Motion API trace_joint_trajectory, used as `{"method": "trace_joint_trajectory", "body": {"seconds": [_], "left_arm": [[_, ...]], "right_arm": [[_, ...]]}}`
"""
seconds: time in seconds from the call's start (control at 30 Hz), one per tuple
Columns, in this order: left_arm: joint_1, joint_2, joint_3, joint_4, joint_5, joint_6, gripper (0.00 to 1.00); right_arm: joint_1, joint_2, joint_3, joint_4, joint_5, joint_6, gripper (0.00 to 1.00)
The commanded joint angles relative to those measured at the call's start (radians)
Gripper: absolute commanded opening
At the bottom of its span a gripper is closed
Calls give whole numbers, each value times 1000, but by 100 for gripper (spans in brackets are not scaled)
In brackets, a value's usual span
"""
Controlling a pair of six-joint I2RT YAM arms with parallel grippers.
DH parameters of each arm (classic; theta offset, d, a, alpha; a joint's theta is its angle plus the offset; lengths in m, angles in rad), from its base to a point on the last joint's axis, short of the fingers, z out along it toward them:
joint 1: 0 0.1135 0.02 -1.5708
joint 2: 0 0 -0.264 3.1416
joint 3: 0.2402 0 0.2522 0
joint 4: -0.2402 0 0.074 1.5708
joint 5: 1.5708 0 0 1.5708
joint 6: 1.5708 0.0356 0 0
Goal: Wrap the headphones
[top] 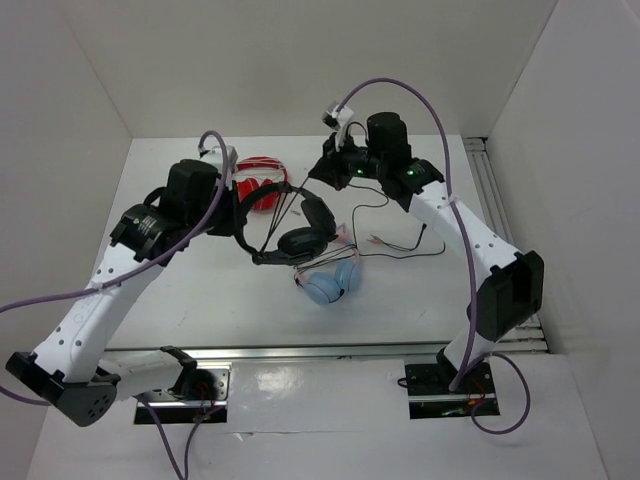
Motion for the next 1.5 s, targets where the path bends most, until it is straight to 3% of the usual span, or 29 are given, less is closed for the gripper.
{"method": "trace_joint_trajectory", "body": {"seconds": [0.0,0.1,0.23,0.3,0.4,0.5,0.73,0.97,1.03,1.1,1.2,1.3,1.47], "left_arm": [[-17,-49,161,-162,3,35,0],[-26,-9,357,-213,-33,16,0],[-50,64,580,-254,36,7,0],[-62,94,660,-288,36,-4,0],[-72,103,691,-297,46,-16,0],[-72,112,720,-297,17,-43,0],[-47,71,861,-279,-367,-237,0],[-35,106,907,-147,-626,-298,0],[-35,147,927,-128,-704,-289,0],[-4,214,945,-113,-746,-263,0],[60,294,979,-125,-748,-266,0],[192,371,992,-157,-668,-306,0],[350,382,756,-191,-657,-363,0]], "right_arm": [[17,42,-36,242,205,60,0],[92,97,-65,312,204,60,13],[161,177,-99,455,143,119,14],[172,221,-123,589,57,191,25],[183,293,-151,816,-21,323,38],[224,385,-124,908,-22,374,41],[290,508,-71,945,-34,399,42],[322,352,-286,963,-3,354,40],[342,263,-378,954,21,324,20],[391,203,-430,920,95,276,9],[482,97,-479,847,170,212,3],[601,14,-473,717,263,143,0],[807,-133,-384,500,509,17,0]]}}
